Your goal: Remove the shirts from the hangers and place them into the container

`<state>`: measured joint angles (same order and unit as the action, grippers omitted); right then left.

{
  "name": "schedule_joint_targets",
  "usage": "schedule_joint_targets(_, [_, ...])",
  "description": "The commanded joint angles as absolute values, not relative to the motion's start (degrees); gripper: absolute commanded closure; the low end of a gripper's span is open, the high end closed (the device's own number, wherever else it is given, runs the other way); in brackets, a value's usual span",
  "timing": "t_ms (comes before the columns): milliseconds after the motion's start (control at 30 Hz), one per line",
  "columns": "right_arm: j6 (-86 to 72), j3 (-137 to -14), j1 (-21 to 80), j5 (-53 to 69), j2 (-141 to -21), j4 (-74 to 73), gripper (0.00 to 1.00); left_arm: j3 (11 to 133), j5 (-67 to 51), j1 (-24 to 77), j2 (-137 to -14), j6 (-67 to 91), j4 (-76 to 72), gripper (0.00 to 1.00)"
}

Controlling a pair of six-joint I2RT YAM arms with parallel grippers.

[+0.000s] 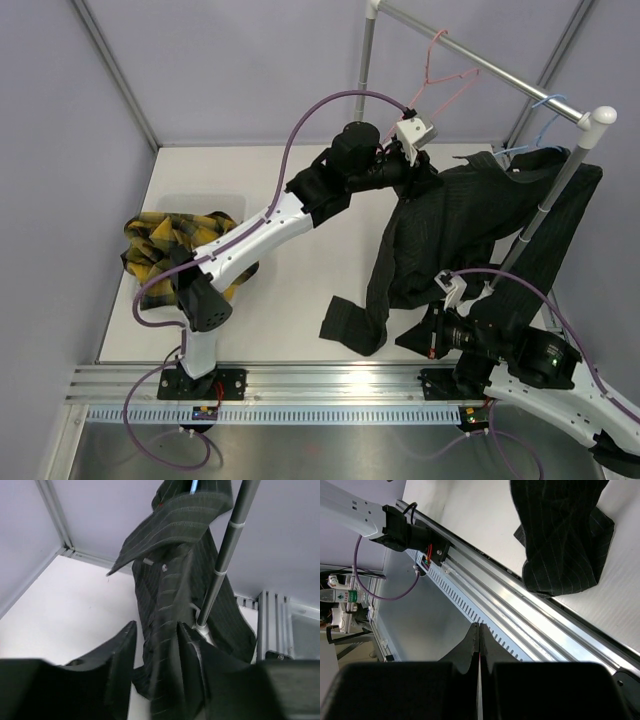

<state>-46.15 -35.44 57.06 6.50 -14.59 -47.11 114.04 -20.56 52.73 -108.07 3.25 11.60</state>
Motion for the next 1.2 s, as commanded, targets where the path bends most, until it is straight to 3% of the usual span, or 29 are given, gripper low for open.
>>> schedule_joint_targets(0, [-46.14,-38.49,57.39,4.4,-13.8,-48.78,1.0,121.63,-23.9,53.09,-111.61,4.22,12.21,0.7])
schedule_joint_targets(33, [-46.06,-38.67,57.39,4.22,-13.8,-49.13,1.0,122.6,-24.34,53.26,-112.32,4.83,12.56,0.79])
schedule_joint_targets(67, [-45.88,-39.11,57.31,3.96,-13.62,-49.74,1.0,123.74,-24.52,53.26,-113.19,5.27,12.57,1.0])
schedule_joint_targets(367, [-46.14,-39.46,57.39,3.25,-12.74,-50.71,1.0,123.22,-23.91,53.26,-109.86,9.84,3.96,1.0])
schedule_joint_targets(600, [-46.14,-40.08,57.3,3.69,-13.62,-50.19,1.0,139.91,-21.19,52.91,-118.12,11.33,9.5,1.0])
schedule_joint_targets(833, [-45.88,-40.87,57.39,3.43,-14.5,-50.36,1.0,136.5,-22.32,49.05,-122.16,16.08,10.01,1.0])
schedule_joint_targets(1067, [-45.44,-39.73,57.3,4.04,-15.2,-48.87,1.0,122.13,-17.49,48.87,-115.43,13.45,14.41,1.0])
schedule_joint_targets(1167, [-44.21,-39.73,57.39,4.22,-16.95,-48.52,0.85,112.53,-16.44,48.87,-108.66,13.01,13.1,1.0])
